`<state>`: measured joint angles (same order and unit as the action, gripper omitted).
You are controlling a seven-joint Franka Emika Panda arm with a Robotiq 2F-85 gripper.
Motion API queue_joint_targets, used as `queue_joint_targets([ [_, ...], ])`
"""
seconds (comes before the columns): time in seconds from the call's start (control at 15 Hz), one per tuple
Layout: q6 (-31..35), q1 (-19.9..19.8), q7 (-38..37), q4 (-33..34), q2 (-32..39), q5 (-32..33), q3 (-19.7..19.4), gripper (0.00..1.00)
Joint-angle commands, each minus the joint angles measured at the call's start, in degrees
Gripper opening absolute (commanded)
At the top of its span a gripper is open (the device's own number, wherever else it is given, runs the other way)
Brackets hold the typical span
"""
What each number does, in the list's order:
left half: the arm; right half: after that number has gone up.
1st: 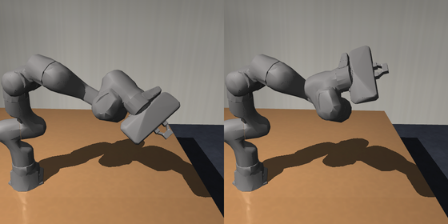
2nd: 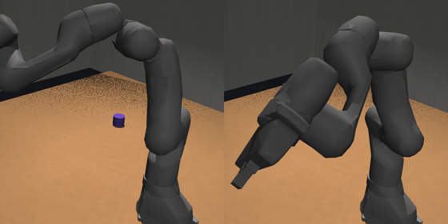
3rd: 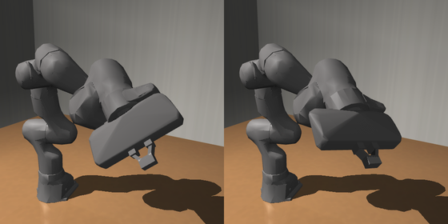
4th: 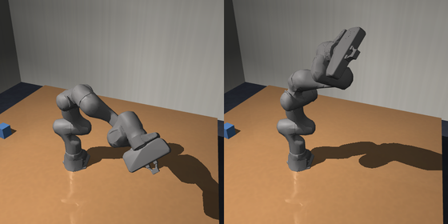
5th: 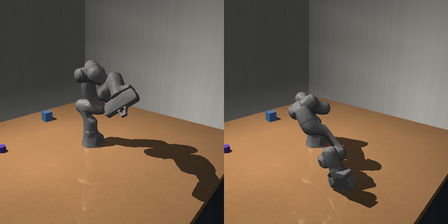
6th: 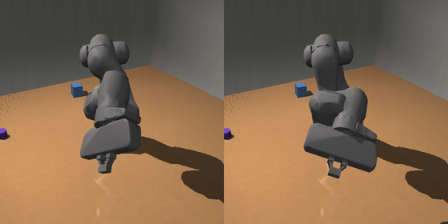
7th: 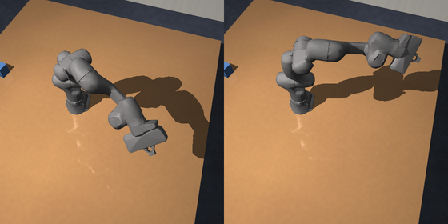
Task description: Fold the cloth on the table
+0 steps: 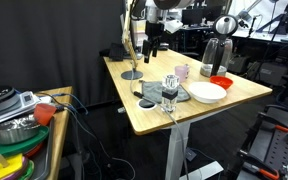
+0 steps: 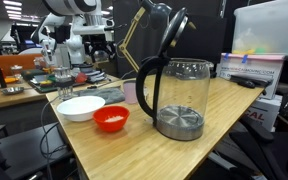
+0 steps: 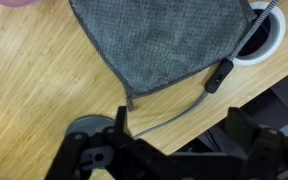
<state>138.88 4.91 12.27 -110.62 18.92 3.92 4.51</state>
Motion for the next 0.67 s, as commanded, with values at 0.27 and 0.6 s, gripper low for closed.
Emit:
queue_joint_targets([
  [0.27, 0.5, -0.1, -4.2, -0.3, 3.4, 4.3, -3.1, 1.00],
  [0.6, 1.4, -1.3, -5.7, -0.7, 6.5, 3.9, -3.3, 1.00],
])
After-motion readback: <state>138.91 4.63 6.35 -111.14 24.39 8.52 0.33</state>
